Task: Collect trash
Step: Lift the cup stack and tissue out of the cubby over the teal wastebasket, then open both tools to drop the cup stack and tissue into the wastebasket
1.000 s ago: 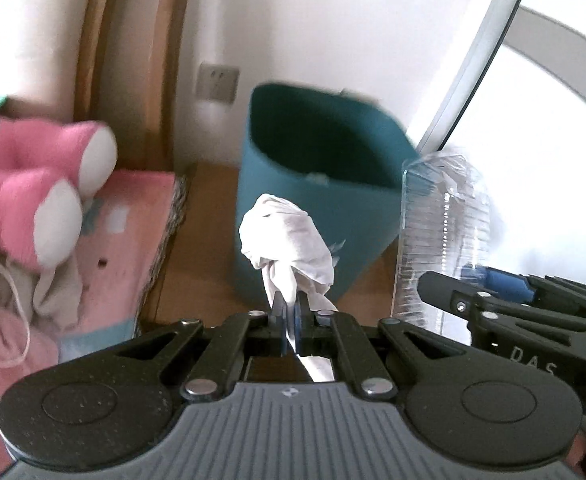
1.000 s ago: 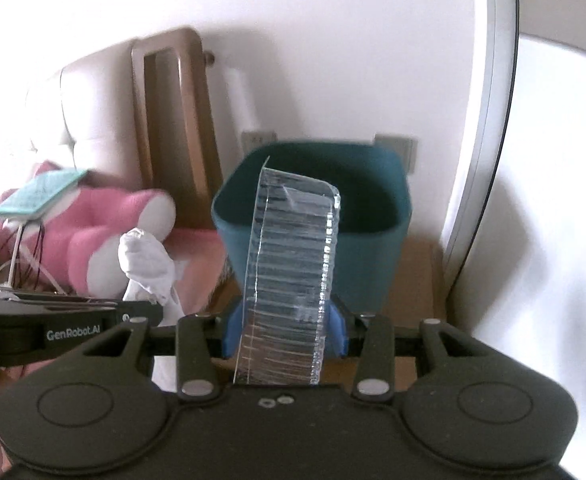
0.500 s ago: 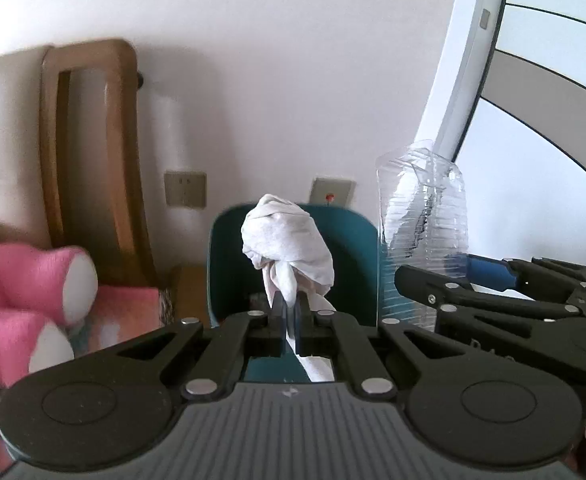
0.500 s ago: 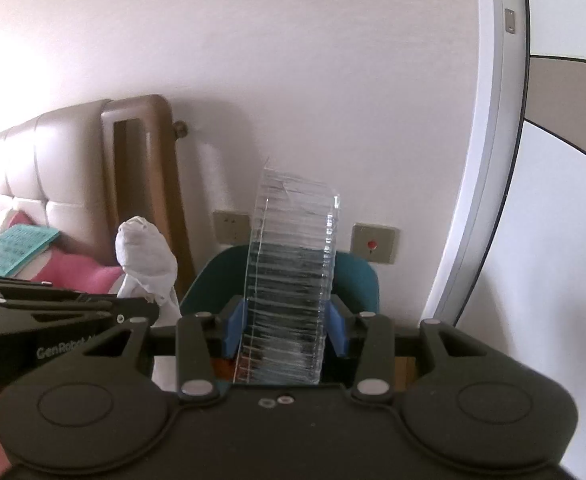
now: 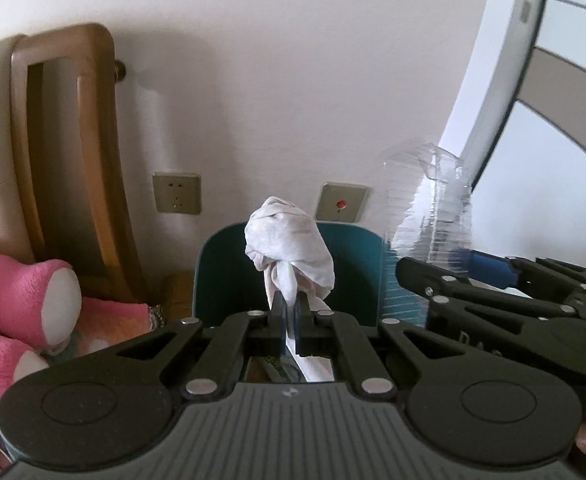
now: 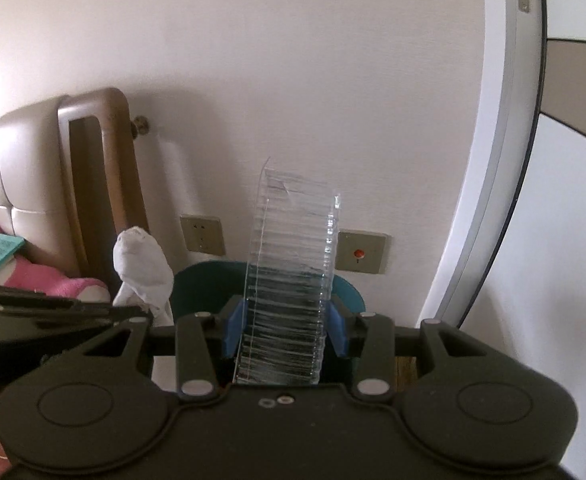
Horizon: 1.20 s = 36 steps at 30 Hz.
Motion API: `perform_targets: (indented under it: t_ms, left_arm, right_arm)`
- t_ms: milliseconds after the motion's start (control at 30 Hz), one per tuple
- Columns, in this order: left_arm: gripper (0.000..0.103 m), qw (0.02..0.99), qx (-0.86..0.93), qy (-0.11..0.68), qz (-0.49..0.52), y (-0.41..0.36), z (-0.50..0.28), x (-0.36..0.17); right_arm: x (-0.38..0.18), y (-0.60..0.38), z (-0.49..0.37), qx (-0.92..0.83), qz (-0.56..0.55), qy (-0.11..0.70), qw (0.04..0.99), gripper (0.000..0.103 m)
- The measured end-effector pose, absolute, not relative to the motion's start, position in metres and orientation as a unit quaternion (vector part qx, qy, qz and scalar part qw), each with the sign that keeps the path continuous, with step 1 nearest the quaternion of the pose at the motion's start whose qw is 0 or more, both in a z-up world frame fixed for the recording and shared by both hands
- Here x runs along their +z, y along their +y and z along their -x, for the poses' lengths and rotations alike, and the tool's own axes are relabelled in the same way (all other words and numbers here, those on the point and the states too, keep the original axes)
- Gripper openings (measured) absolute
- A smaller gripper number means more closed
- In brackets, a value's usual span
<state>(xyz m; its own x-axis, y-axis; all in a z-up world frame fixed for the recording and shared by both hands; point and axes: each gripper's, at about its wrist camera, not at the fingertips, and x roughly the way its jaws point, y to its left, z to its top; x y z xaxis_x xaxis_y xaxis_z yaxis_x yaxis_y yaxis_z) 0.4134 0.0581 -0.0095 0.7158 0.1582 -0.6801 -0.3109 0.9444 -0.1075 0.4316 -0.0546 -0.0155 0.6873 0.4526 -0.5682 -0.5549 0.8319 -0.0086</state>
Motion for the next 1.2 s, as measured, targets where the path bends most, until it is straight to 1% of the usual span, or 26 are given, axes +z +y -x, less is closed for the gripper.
perform_targets:
  t_ms: [267,433,567,600,667,767,1000,1100,1133,1167,1200]
  left_arm:
    - [0.003,0.906,0.149,0.382,0.105,0.064,-0.436,-0.033]
    - [0.003,0.895,0.15,0.409,0.092,0.061,-0.443,-0.052]
    - [0.003,0.886,0.152,0.43,0.084,0.062,-0.448,-0.065]
    - [0.003,0.884,0.151,0.434,0.086,0.063,-0.449,-0.068]
    - [0.003,0.881,0.151,0.44,0.088,0.064,-0.451,-0.073]
    - [0.004,0.875,0.153,0.45,0.089,0.066,-0.454,-0.079]
    - [0.006,0.855,0.151,0.48,0.124,0.076,-0.457,-0.095]
    - [0.014,0.856,0.149,0.479,0.126,0.075,-0.454,-0.097]
    - [0.022,0.857,0.148,0.477,0.125,0.075,-0.454,-0.097]
    - [0.032,0.859,0.147,0.474,0.124,0.073,-0.452,-0.096]
    - [0.038,0.862,0.147,0.468,0.123,0.072,-0.45,-0.094]
  right_arm:
    - [-0.044,-0.043,-0.437,0.286,0.115,0.316,0.897,0.043]
    - [-0.05,-0.043,-0.441,0.28,0.11,0.32,0.898,0.044]
    - [-0.053,-0.045,-0.448,0.274,0.102,0.334,0.896,0.049]
    - [-0.054,-0.045,-0.45,0.274,0.102,0.336,0.895,0.049]
    - [-0.056,-0.044,-0.452,0.272,0.11,0.34,0.894,0.056]
    - [-0.058,-0.043,-0.453,0.266,0.118,0.334,0.897,0.062]
    - [-0.055,-0.055,-0.454,0.257,0.091,0.336,0.901,0.063]
    - [-0.051,-0.06,-0.45,0.258,0.083,0.333,0.903,0.063]
    - [-0.049,-0.062,-0.448,0.26,0.08,0.331,0.904,0.063]
    - [-0.047,-0.065,-0.446,0.26,0.078,0.327,0.905,0.063]
    - [-0.045,-0.066,-0.443,0.26,0.079,0.323,0.907,0.063]
